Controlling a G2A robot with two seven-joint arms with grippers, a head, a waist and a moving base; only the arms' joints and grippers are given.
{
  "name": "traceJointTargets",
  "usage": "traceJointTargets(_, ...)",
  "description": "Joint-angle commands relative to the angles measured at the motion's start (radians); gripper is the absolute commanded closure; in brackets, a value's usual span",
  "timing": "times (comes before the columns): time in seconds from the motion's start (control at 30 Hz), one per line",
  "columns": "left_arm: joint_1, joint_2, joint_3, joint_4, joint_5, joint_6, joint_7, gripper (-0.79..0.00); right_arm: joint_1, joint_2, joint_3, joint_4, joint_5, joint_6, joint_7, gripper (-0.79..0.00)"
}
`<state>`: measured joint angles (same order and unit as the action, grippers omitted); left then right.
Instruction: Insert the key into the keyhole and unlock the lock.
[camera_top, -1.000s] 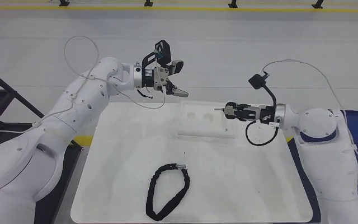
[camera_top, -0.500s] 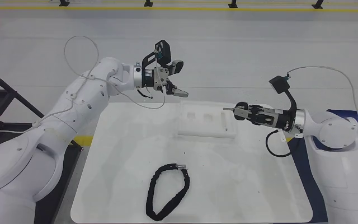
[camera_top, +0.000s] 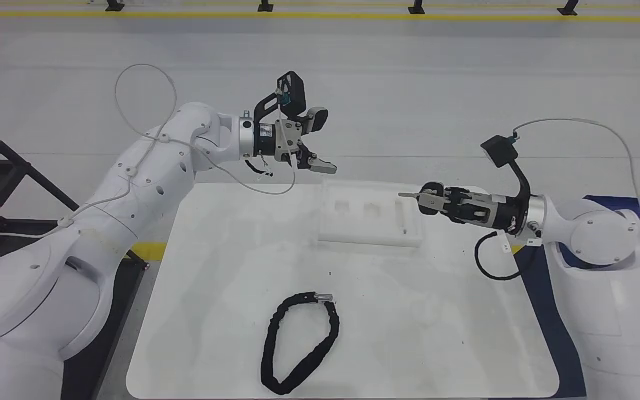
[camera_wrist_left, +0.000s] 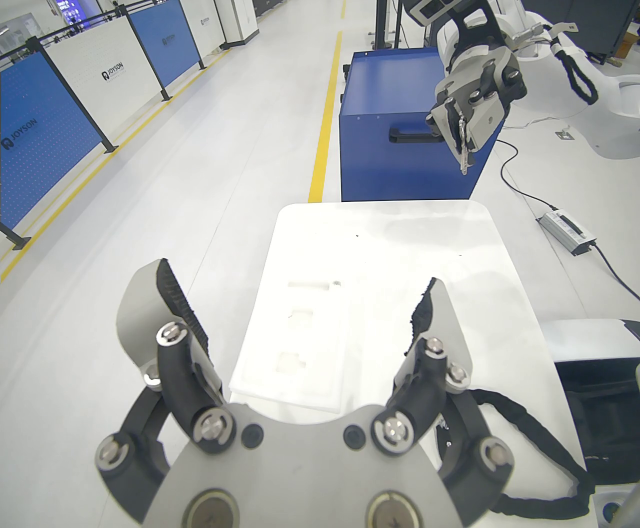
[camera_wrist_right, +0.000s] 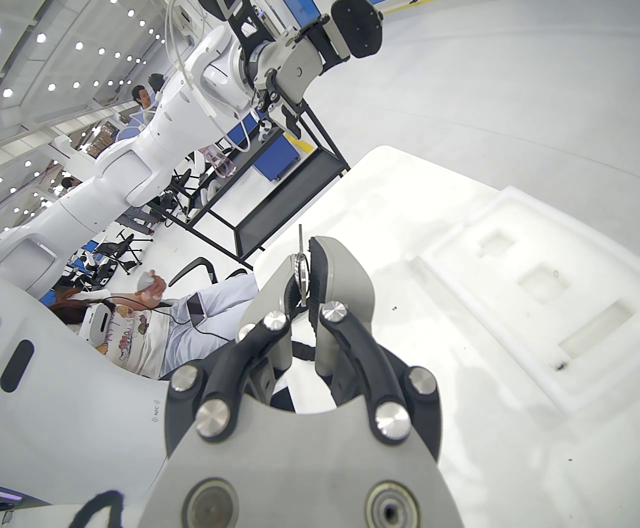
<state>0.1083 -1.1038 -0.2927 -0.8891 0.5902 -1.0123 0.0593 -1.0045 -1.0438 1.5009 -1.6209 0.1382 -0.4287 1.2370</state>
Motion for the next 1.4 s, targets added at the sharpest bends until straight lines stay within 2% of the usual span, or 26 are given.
traceJointTargets(0.0,0.0,0.0,0.0,0.0,0.0,0.0,0.0,-0.785,0.0,0.0,0.0,0.0,0.0,0.0,0.0,0.0)
traceJointTargets(0.13,0.0,0.0,0.0,0.0,0.0,0.0,0.0,-0.785,0.0,0.0,0.0,0.0,0.0,0.0,0.0,0.0)
traceJointTargets(0.23,0.026,0.004,-0.01,-0.018,0.009,0.032,-0.022,-0.785,0.0,0.0,0.0,0.0,0.0,0.0,0.0,0.0)
traceJointTargets(0.33,0.061,0.014,-0.03,-0.021,0.007,0.0,-0.015,-0.785,0.0,0.0,0.0,0.0,0.0,0.0,0.0,0.0)
traceJointTargets(0.4,0.073,0.02,-0.039,-0.026,0.047,0.016,-0.02,-0.785,0.0,0.0,0.0,0.0,0.0,0.0,0.0,0.0)
traceJointTargets(0.67,0.192,0.05,-0.086,-0.054,0.196,0.017,0.07,-0.785,0.0,0.0,0.0,0.0,0.0,0.0,0.0,0.0)
traceJointTargets(0.9,0.28,0.064,-0.09,-0.072,0.333,0.0,0.117,-0.785,0.0,0.0,0.0,0.0,0.0,0.0,0.0,0.0)
traceJointTargets(1.13,0.315,0.063,-0.026,-0.083,0.388,0.0,0.086,-0.785,0.0,0.0,0.0,0.0,0.0,0.0,0.0,0.0)
traceJointTargets(1.37,0.293,0.056,0.123,-0.1,0.389,0.0,0.046,-0.785,0.0,0.0,0.0,0.0,0.0,0.0,0.0,0.0)
